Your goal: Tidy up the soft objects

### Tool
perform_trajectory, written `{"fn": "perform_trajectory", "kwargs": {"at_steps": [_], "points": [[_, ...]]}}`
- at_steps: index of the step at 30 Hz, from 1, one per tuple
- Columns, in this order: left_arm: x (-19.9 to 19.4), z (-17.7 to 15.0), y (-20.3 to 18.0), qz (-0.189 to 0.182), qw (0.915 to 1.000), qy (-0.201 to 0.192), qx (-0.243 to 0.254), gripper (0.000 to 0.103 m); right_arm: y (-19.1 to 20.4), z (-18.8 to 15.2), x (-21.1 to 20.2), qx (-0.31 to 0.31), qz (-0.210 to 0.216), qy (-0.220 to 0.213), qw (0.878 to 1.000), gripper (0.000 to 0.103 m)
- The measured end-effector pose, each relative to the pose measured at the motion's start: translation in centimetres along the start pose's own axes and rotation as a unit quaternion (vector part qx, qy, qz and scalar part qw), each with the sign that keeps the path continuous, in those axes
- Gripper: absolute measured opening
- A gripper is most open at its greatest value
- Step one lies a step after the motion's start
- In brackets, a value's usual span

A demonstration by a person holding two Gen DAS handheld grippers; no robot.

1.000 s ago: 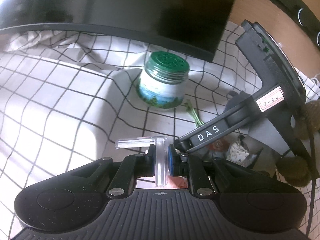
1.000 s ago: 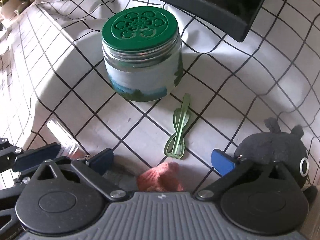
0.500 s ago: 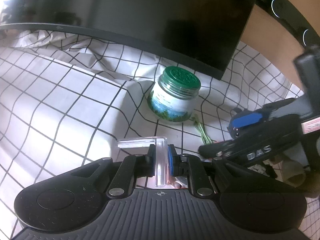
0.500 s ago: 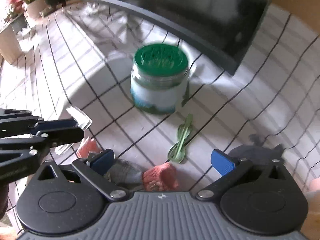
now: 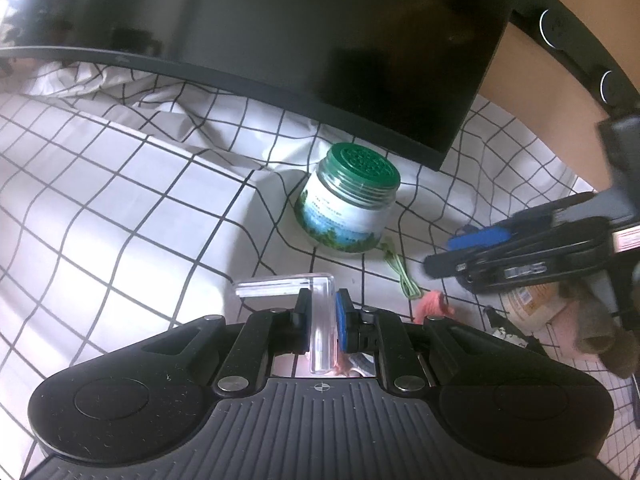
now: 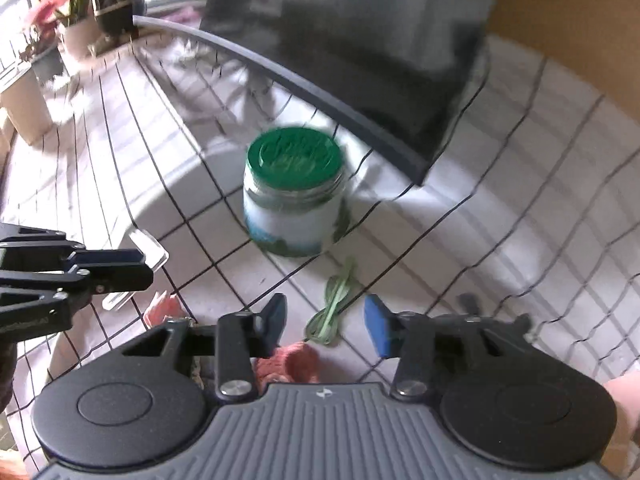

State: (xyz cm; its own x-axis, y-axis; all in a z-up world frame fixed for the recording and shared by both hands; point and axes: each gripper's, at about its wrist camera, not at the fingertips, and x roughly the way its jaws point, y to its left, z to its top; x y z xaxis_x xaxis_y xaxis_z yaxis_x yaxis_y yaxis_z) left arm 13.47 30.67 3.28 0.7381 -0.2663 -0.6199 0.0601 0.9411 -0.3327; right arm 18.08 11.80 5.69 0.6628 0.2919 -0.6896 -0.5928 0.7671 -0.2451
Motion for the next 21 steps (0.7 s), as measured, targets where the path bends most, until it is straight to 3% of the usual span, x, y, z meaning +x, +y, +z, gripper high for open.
{"fn": "perform_trajectory", "kwargs": {"at_steps": [8,11,15,21], "points": [[-0.3,-0.1,0.2,-0.005,1.0000,0.002,0.005,0.015,-1.1,1.8,4.8,0.061,-0.003,0.019,0.998,0.040],[-0.2,-0.2,0.3,-0.006,1.0000,0.005,0.005,0.015,-1.5,2.0,5.9,0.065,-0.004,0.029,0.997,0.023],[-0.1,-0.3,0.2,-0.005,0.9999,0.007,0.005,0.015,-1.6,1.9,5.6,0.060,0.002,0.036,0.998,0.008],[-0.1,0.5,-1.2,-0.007,0.9997,-0.001,0.024,0.015,-3.0,1.7,1.4,0.071,-0.001,0.003,0.997,0.007]]}}
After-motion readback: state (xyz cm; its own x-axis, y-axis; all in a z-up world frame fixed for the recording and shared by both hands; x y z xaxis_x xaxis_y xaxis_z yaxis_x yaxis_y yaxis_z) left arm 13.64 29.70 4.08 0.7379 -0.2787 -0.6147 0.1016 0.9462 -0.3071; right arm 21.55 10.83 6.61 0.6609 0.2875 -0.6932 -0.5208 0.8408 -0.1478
